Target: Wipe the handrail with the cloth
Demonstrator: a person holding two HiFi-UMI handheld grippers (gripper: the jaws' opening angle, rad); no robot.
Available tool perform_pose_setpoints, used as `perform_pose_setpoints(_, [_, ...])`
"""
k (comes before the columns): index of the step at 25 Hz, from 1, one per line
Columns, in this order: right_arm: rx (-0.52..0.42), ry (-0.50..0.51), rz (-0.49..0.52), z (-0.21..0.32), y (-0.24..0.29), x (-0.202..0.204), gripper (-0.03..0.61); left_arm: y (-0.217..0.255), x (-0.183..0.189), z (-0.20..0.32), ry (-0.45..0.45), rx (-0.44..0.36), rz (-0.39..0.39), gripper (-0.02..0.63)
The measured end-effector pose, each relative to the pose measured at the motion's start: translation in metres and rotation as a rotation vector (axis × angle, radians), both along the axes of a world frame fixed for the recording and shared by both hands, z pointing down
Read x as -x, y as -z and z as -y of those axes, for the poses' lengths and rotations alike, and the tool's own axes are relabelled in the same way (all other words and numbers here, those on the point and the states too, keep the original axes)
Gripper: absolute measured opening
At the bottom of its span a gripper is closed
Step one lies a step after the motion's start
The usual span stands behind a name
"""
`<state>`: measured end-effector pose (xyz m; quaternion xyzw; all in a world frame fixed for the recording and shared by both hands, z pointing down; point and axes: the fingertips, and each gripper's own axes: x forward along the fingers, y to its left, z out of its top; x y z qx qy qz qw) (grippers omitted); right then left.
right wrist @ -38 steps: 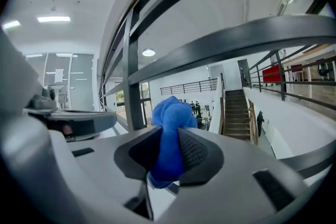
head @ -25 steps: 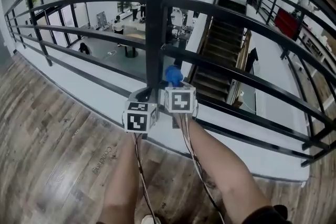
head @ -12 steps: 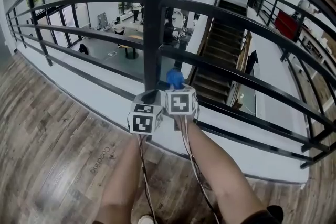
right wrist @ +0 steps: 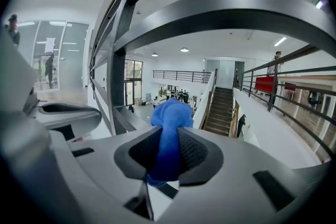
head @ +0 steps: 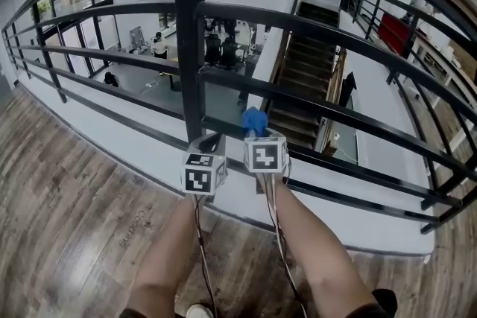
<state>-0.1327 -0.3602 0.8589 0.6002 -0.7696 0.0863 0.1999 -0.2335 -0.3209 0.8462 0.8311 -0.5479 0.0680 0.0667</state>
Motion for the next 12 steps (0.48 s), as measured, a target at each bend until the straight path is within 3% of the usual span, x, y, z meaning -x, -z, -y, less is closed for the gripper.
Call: perform_pose_setpoints(12, [-0.033, -0.105, 0.035, -0.043, 0.002, -0.129, 0.092, 0.010, -0.106, -0.013, -0.102, -0.067, 0.107, 0.004])
